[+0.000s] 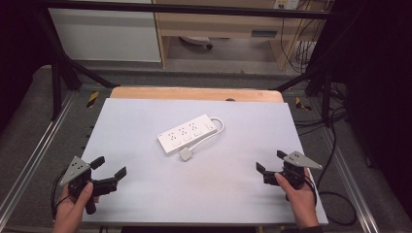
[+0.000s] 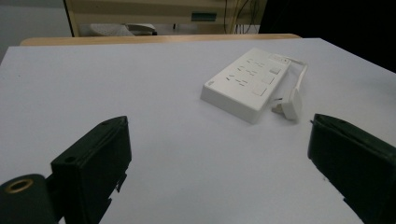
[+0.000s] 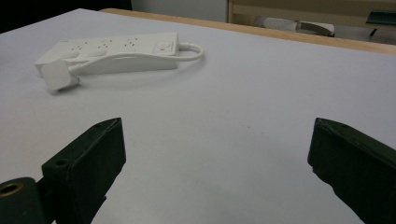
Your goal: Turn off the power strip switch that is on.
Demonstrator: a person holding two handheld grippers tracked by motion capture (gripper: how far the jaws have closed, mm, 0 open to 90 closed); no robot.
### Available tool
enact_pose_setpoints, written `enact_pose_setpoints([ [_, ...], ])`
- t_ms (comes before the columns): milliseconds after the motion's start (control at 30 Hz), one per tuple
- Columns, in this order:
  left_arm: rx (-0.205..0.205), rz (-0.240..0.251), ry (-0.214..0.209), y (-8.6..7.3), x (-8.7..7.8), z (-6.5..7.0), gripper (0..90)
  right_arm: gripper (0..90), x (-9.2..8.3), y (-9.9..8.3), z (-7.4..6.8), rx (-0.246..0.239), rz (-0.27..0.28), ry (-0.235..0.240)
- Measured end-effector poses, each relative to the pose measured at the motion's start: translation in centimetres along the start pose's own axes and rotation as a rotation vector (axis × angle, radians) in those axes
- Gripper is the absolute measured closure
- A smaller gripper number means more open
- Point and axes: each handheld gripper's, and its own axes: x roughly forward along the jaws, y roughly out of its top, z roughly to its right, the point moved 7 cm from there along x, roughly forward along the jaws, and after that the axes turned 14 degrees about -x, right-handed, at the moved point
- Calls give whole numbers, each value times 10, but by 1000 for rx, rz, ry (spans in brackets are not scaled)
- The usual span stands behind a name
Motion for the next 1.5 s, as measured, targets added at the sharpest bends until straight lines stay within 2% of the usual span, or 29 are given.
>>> enact_pose_setpoints([
  [267, -1, 0, -1, 0, -1, -1, 60, 36, 8, 10, -7, -27, 2, 10],
  [567, -2, 1, 0, 0, 0, -1, 60, 33, 15, 13, -13, -29, -8, 32],
  [800, 3, 0, 0, 0, 0, -1, 60, 33, 24, 21, -18, -39, 3, 52],
  [1033, 3, 1, -1, 0, -1, -1, 60, 32, 33, 30, -20, -27, 10, 59],
  [1500, -1, -1, 2, 0, -1, -1, 60, 41, 47, 45, -20, -41, 21, 59],
])
